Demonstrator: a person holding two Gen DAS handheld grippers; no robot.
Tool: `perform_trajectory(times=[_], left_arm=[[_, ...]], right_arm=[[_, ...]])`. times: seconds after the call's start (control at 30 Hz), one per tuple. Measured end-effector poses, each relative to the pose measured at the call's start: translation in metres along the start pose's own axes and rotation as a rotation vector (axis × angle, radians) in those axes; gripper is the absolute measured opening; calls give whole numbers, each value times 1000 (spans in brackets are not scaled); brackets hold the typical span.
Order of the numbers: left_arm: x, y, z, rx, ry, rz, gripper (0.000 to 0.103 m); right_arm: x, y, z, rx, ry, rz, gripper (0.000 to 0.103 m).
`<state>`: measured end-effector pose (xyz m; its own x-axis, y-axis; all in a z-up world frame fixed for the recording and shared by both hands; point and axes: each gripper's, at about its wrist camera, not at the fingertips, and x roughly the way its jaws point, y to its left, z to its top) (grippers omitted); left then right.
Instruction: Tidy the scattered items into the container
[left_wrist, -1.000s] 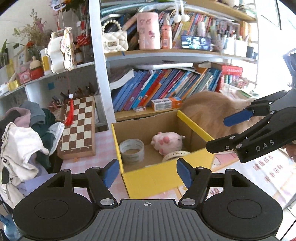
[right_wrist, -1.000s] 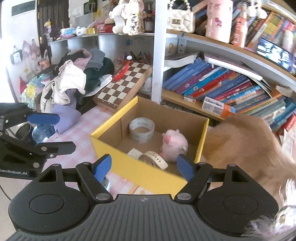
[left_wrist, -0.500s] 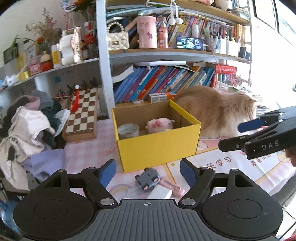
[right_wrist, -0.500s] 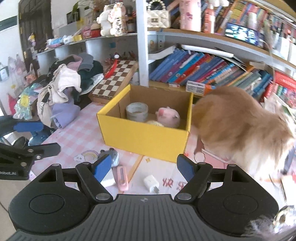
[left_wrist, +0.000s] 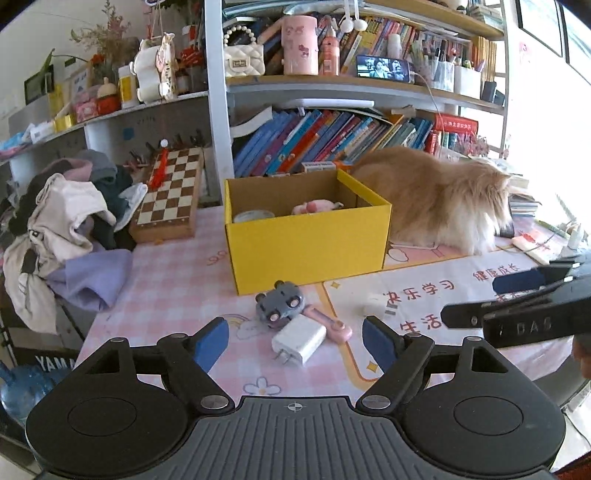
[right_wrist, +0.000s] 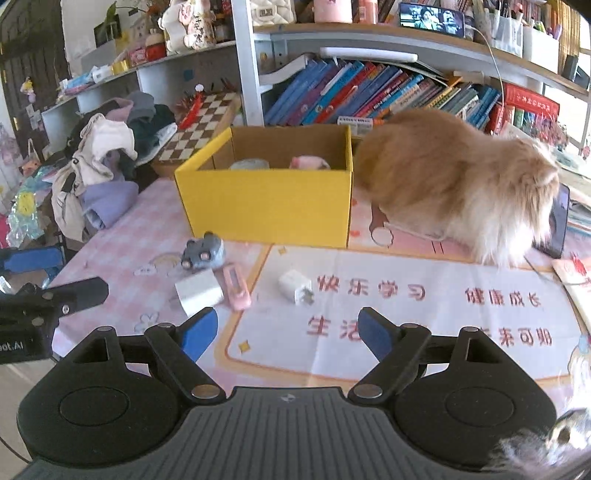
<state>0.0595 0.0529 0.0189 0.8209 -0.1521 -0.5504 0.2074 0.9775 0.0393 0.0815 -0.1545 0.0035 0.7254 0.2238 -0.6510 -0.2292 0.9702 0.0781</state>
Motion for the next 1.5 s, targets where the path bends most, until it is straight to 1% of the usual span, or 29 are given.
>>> perform_trajectory(times=[0.13,0.2,0.3,0.43,0.57,0.73,1.0,1.23,1.5], left_arm=[[0,-4,-6,0,1,8,82],[1,-4,-9,-5,3,12,82],[4,-6,-17,-12,17,14,82],[11,-7,-25,-12,48,1,82],[15,-7,-29,-13,68,-2,82],[20,-6,-34,-17,91,-10,82],[24,-3,-35,-27,94,-1,82],[30,-5,-35,-17,102,-13,82],[36,-2,-35,-22,115,-5,82]], right_arm=[[-1,5,-9,-18,-8,-16,84],[-1,8,-13,-26,-21,-30,87],[0,12,-20,-43,-33,-45,87],[6,16,-27,-61,-13,-47,87],[12,16,-30,-49,12,-40,87],[16,23,-30,-73,23,-37,87],[21,28,-29,-93,22,-45,87],[26,26,-28,-86,30,-45,87],[33,25,-25,-80,46,-36,86]])
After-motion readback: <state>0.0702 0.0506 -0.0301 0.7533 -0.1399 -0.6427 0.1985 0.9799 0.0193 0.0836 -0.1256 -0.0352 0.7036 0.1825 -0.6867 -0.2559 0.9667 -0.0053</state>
